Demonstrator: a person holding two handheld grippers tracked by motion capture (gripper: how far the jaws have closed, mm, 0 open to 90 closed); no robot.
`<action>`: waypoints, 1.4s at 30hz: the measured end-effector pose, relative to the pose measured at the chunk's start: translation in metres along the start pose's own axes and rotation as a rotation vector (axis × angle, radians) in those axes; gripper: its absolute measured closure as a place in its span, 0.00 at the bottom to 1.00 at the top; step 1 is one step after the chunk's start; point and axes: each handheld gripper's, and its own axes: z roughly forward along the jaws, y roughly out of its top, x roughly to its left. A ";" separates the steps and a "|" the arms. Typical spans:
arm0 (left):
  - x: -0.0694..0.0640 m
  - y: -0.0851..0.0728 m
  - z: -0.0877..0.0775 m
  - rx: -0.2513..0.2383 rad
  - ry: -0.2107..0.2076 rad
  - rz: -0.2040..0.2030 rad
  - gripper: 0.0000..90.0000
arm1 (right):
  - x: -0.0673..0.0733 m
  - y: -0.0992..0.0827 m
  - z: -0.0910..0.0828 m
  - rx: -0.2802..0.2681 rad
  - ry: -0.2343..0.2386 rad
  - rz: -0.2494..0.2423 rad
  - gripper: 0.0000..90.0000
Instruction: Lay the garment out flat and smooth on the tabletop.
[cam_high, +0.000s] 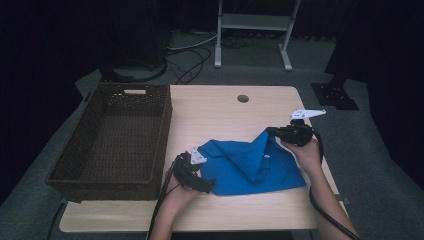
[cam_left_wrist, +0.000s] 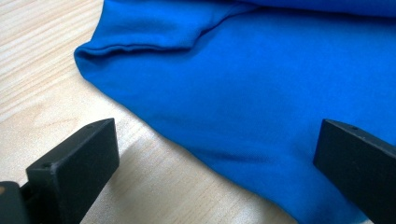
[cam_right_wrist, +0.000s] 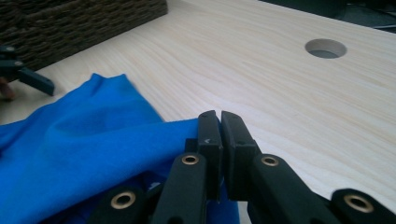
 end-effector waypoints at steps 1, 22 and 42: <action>0.000 0.000 0.000 0.000 0.000 0.000 0.00 | -0.002 0.000 0.001 0.000 -0.006 0.002 0.97; 0.000 0.000 0.000 0.000 0.000 0.000 0.00 | -0.030 -0.007 0.004 -0.012 -0.074 0.084 0.70; 0.000 0.000 0.000 0.000 0.000 0.000 0.00 | 0.000 -0.043 -0.023 0.038 -0.100 0.041 0.25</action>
